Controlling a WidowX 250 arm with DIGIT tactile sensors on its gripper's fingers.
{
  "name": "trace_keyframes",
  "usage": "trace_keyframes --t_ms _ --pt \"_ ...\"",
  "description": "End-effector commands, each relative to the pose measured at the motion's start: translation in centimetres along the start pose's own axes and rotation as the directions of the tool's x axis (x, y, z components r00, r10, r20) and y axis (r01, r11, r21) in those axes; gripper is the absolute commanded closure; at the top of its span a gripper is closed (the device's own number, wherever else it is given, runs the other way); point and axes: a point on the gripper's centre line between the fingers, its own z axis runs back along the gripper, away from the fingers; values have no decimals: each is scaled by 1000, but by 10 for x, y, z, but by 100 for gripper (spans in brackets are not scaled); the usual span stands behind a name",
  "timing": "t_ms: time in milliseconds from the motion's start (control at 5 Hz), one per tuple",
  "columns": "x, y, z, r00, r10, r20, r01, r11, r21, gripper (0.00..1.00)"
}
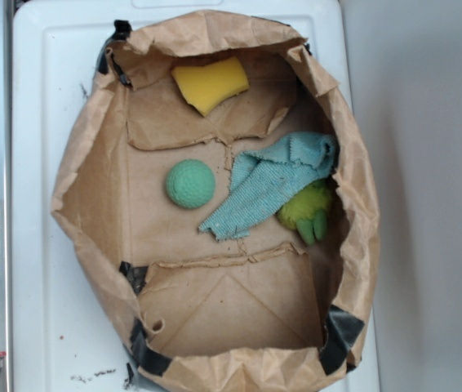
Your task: Grab the green sponge.
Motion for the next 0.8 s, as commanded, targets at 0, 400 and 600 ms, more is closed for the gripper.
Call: trace_keyframes --t_ms 0,400,600 --pt "0 0 0 1000 0 0 0 1000 0 0" --pt "76 8 -31 997 53 59 -53 999 4 0" --pt "116 19 -49 995 53 83 -55 998 19 0"
